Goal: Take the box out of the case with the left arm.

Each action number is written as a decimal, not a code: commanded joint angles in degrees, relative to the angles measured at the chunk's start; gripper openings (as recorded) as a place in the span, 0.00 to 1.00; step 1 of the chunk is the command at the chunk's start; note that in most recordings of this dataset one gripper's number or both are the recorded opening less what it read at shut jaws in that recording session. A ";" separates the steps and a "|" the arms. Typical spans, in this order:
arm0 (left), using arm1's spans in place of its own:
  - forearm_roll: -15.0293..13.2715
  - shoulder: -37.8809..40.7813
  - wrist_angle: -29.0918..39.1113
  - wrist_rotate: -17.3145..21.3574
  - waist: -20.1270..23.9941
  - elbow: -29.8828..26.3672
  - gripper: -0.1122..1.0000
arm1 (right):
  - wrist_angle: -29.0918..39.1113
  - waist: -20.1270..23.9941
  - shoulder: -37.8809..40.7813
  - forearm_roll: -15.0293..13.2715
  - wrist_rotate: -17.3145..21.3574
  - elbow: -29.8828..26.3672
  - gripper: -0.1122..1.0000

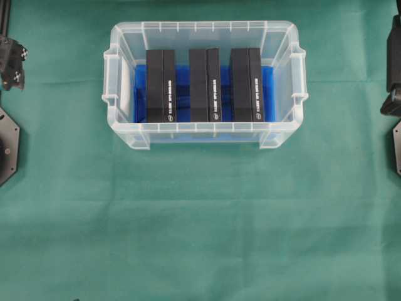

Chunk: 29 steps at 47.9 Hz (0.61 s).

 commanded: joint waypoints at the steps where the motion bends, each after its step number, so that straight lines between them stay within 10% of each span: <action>1: 0.26 0.00 -0.09 -0.44 0.26 -1.49 0.97 | -0.18 0.00 0.00 -0.09 0.09 -1.14 0.12; 29: 0.44 0.00 0.00 -0.79 0.44 -1.49 0.97 | -0.18 0.00 0.00 -0.35 0.09 -1.14 0.12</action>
